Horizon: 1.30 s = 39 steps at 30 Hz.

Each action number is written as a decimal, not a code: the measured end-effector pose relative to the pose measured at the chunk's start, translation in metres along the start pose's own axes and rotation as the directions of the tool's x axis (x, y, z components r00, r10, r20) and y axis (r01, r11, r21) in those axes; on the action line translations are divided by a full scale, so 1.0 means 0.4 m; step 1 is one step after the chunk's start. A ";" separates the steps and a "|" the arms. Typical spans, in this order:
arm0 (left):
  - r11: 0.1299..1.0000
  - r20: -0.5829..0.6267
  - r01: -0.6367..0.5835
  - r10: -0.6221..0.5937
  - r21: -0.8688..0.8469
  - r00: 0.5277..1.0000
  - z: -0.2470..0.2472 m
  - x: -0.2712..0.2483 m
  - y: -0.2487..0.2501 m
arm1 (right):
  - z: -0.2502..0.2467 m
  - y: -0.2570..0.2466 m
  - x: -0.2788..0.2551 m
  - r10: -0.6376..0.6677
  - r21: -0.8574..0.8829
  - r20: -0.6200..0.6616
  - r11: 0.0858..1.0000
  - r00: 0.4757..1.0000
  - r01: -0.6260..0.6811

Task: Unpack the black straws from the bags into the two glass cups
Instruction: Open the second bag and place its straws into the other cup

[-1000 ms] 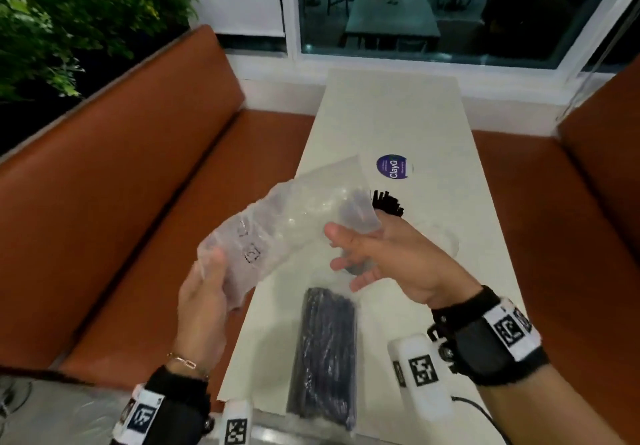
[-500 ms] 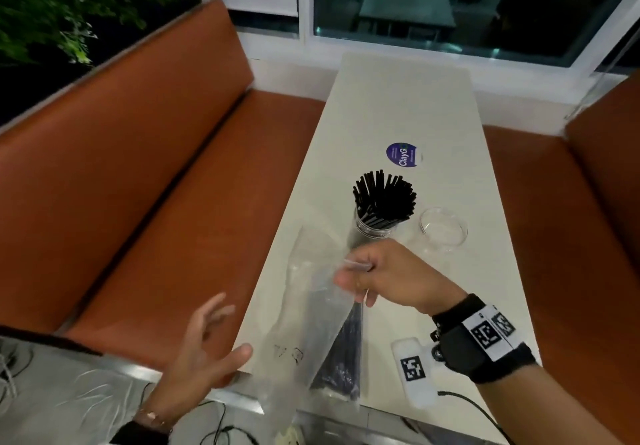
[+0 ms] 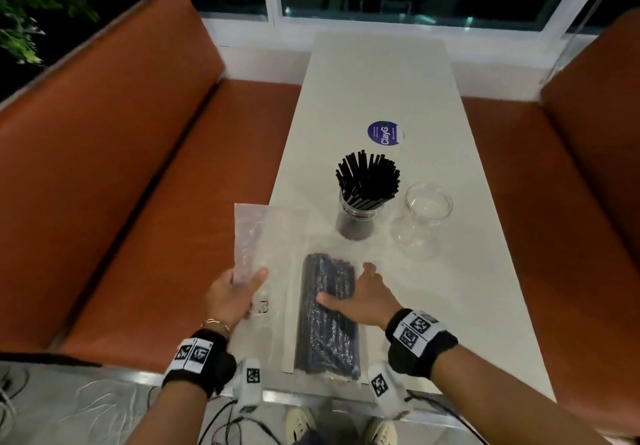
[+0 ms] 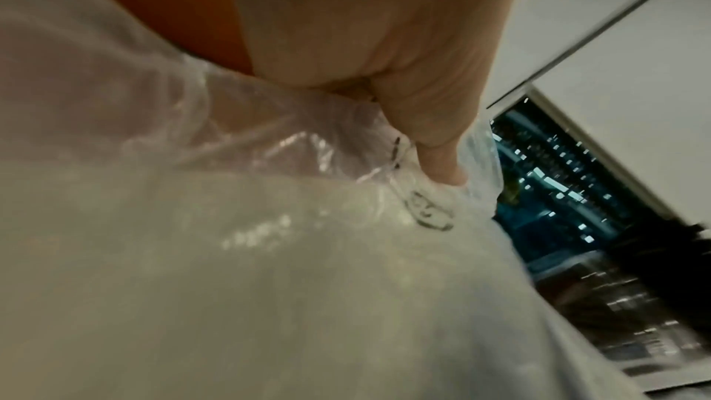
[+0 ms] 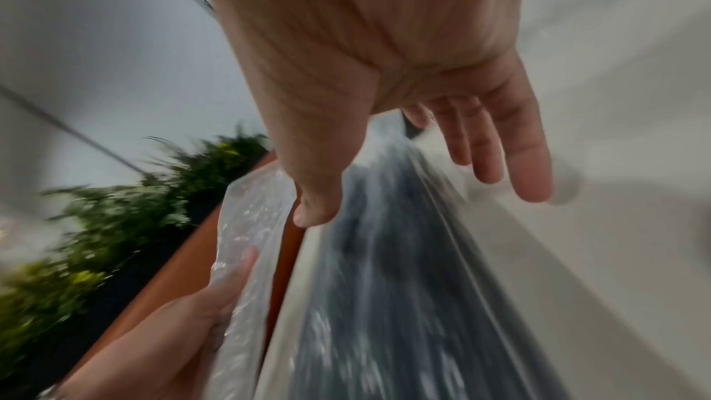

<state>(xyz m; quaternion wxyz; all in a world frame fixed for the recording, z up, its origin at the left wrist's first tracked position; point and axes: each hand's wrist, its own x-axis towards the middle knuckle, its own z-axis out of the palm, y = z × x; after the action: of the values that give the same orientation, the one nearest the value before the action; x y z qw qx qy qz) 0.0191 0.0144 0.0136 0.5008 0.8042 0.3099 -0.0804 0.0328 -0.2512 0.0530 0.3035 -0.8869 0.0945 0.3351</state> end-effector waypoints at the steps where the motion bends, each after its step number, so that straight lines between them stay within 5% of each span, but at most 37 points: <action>1: 0.998 -0.002 0.018 -0.017 0.066 1.000 0.011 0.014 0.001 | 0.018 0.011 0.005 0.025 0.051 -0.006 0.998 1.000 -0.025; 6: 0.950 -0.095 -0.021 0.053 0.310 0.994 0.064 0.044 -0.010 | 0.041 0.026 0.028 0.131 0.336 -0.024 0.935 0.991 -0.115; 10: 0.884 -0.134 -0.126 0.207 0.450 0.969 0.107 0.014 -0.021 | 0.013 0.071 0.023 0.071 0.444 0.041 0.892 0.997 -0.082; 14: 0.682 0.063 -0.265 0.305 0.682 0.950 0.143 -0.027 -0.048 | -0.034 0.129 -0.010 0.038 0.519 0.112 0.850 0.993 -0.091; 17: 0.632 0.132 -0.300 0.300 0.714 0.945 0.149 -0.050 -0.056 | -0.071 0.164 -0.044 -0.018 0.550 0.146 0.832 0.989 -0.066; 22: 0.742 0.071 -0.386 0.418 0.548 0.906 0.137 -0.127 0.030 | -0.129 0.211 -0.110 -0.175 0.616 0.118 0.785 0.977 0.066; 24: 0.842 0.172 -0.490 0.461 0.223 0.870 0.138 -0.163 0.088 | -0.151 0.223 -0.131 -0.244 0.644 0.102 0.755 0.964 0.123; 25: 0.898 0.273 -0.440 0.425 -0.005 0.863 0.140 -0.183 0.121 | -0.161 0.229 -0.139 -0.279 0.655 0.093 0.740 0.956 0.152; 28: 0.884 0.572 -0.118 0.389 -0.452 0.722 0.166 -0.212 0.192 | -0.195 0.247 -0.155 -0.361 0.644 0.069 0.728 0.930 0.235; 32: 0.840 0.783 0.036 0.488 -0.541 0.385 0.215 -0.232 0.267 | -0.234 0.254 -0.174 -0.424 0.563 0.080 0.766 0.902 0.310; 34: 0.836 0.803 0.034 0.513 -0.547 0.305 0.238 -0.251 0.300 | -0.248 0.255 -0.184 -0.447 0.537 0.076 0.771 0.891 0.341; 36: 0.859 0.804 0.009 0.476 -0.513 0.355 0.259 -0.270 0.321 | -0.264 0.257 -0.200 -0.459 0.522 0.054 0.770 0.887 0.367; 39: 0.864 0.713 -0.029 0.433 -0.502 0.551 0.279 -0.286 0.327 | -0.296 0.271 -0.223 -0.470 0.541 -0.014 0.738 0.882 0.402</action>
<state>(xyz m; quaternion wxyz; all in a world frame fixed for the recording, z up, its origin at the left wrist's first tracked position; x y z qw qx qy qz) 0.0242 -0.1689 0.1086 0.7572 0.5793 -0.0545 -0.2967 -0.0115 -0.4120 0.1296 0.6110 -0.7430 -0.0466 0.2694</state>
